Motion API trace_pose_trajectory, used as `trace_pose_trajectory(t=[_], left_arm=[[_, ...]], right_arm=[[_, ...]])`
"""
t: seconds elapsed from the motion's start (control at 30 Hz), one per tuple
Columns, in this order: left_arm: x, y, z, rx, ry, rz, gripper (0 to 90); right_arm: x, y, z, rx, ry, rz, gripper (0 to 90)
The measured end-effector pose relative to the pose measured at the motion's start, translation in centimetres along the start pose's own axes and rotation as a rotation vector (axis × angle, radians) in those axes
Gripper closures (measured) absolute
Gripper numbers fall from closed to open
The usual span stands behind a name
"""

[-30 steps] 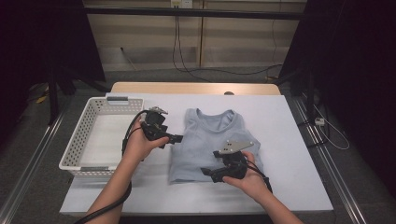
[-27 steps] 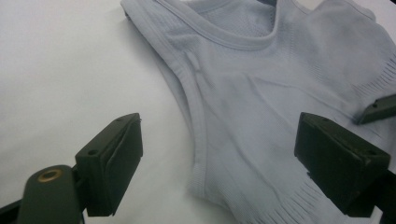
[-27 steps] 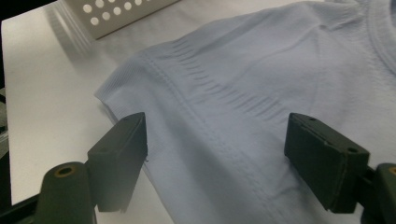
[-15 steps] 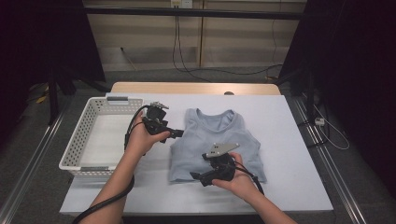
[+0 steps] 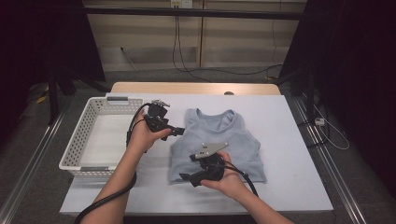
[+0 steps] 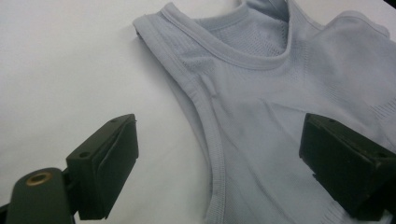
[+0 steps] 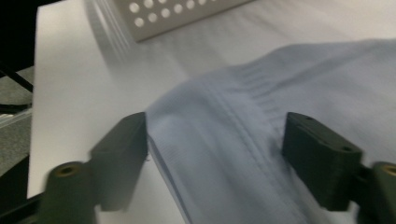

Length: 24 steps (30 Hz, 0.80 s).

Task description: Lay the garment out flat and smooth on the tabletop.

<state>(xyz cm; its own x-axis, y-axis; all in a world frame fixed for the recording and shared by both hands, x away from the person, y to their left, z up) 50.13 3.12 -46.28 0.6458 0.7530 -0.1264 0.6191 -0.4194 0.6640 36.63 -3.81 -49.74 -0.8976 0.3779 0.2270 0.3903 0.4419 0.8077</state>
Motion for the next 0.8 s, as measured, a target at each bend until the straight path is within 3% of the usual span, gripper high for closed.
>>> trace_pose_trajectory(t=[0.13, 0.27, 0.47, 0.67, 0.8], left_arm=[[0.0, 0.1, -0.2, -0.007, 0.003, -0.002, 12.3], [0.0, 0.0, -0.4, -0.004, 0.001, 0.003, 12.3], [0.1, 0.1, -0.4, -0.001, 0.001, -0.003, 12.3], [0.1, 0.3, -0.3, -0.003, 0.002, -0.010, 12.3], [0.4, 0.2, -0.1, -0.001, 0.006, -0.025, 12.3]], right_arm=[[0.4, 0.0, 0.4, 0.019, 0.006, -0.031, 33.5], [0.4, 0.0, 0.2, 0.010, -0.007, -0.035, 35.3], [1.0, 0.6, -0.3, -0.007, 0.019, -0.030, 37.0], [1.5, -0.5, 0.9, 0.050, 0.067, -0.043, 41.9], [1.2, -1.6, 1.9, 0.092, 0.069, -0.033, 40.6]])
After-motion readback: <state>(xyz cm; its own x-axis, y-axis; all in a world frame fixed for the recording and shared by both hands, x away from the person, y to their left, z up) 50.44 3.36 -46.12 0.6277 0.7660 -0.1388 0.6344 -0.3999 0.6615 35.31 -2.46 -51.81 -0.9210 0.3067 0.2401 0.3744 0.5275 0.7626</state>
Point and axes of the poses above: each handheld gripper's, and its own axes: z roughly forward along the jaws, y roughly out of its top, x roughly to its left, the point moved 10 cm from there along z, roughly forward along the jaws, and after that the axes turned 9 degrees about y, right-handed, at the moved point
